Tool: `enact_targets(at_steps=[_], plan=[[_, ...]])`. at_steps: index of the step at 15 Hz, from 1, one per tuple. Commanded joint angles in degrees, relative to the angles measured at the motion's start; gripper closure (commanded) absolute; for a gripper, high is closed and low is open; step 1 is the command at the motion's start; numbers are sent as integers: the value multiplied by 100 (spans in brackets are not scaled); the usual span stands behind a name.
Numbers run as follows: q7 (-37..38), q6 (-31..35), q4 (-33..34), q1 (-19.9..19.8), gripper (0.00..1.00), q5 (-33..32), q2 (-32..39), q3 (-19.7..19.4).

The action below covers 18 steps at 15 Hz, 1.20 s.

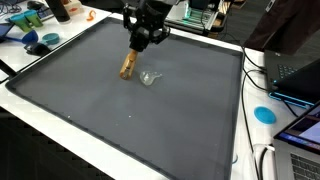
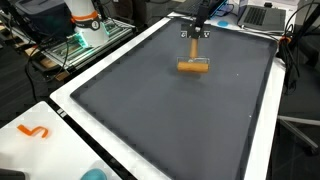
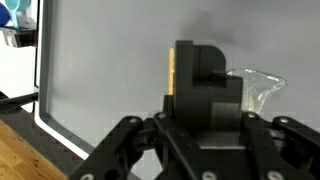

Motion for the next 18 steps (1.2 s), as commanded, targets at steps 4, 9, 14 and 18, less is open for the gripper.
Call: enact_targets(at_steps=[4, 9, 14, 18], plan=[[18, -307, -206, -74, 76, 82, -678, 135], [-354, -138, -325, -182, 76, 390, -1040, 263], [-815, -103, -389, -264, 76, 875, -1327, 387], [-1392, -61, -452, -318, 76, 1386, -1508, 491]])
